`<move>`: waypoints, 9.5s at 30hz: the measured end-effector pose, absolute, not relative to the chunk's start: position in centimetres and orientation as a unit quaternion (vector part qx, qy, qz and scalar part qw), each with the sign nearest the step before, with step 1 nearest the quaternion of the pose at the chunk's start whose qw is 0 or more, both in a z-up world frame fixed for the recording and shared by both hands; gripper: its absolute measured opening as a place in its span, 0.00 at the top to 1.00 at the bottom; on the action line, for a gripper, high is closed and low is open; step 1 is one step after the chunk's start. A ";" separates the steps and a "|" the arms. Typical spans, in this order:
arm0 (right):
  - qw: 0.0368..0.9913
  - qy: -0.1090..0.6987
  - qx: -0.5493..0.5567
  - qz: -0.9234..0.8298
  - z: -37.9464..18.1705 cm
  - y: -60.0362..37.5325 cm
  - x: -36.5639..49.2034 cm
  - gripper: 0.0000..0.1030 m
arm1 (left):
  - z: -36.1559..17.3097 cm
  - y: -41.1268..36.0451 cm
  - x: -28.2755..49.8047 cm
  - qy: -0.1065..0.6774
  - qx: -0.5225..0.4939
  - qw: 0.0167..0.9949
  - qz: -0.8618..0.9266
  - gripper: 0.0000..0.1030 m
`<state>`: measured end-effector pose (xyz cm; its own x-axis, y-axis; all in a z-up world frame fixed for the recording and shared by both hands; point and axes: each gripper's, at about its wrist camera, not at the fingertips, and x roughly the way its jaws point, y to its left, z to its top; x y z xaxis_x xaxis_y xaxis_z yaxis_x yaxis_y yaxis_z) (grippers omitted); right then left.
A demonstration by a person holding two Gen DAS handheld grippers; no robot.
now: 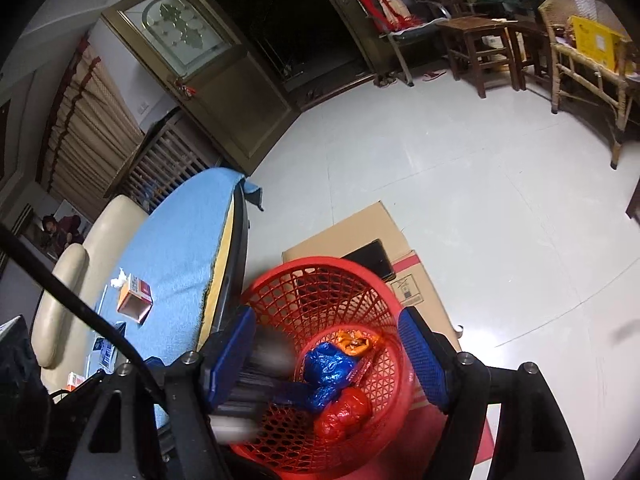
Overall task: Collect trash
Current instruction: 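Open the right tool over the basket while the left tool drops the black bag, then grasp the white medicine box with the left tool while the right tool reaches the blue box, then close the right tool on the flattened blue box and lift it, then carry the blue box over the basket and open the right tool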
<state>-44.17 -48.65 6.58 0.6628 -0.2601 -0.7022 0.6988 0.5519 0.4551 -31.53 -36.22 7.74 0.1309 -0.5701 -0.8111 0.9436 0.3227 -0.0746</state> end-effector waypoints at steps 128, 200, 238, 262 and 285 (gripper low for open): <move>0.861 0.494 0.076 0.095 4.9 -22.1 -10.6 0.35 | 2.8 -6.8 -5.3 0.497 0.053 0.843 -0.198 0.53; 0.900 0.378 0.218 0.012 10.5 -27.0 -26.0 0.35 | 6.1 -9.5 -11.6 0.473 0.095 0.852 -0.205 0.53; 0.892 0.323 0.294 -0.117 10.0 -36.4 -35.1 0.35 | 8.3 -16.8 -15.4 0.448 0.151 0.839 -0.271 0.53; 0.841 0.296 0.384 -0.241 5.9 -45.8 -44.3 0.35 | 9.6 -30.0 -23.6 0.410 0.236 0.787 -0.397 0.53; 0.818 0.341 0.392 -0.247 3.9 -46.4 -41.8 0.25 | 9.4 -31.6 -24.5 0.412 0.240 0.776 -0.412 0.53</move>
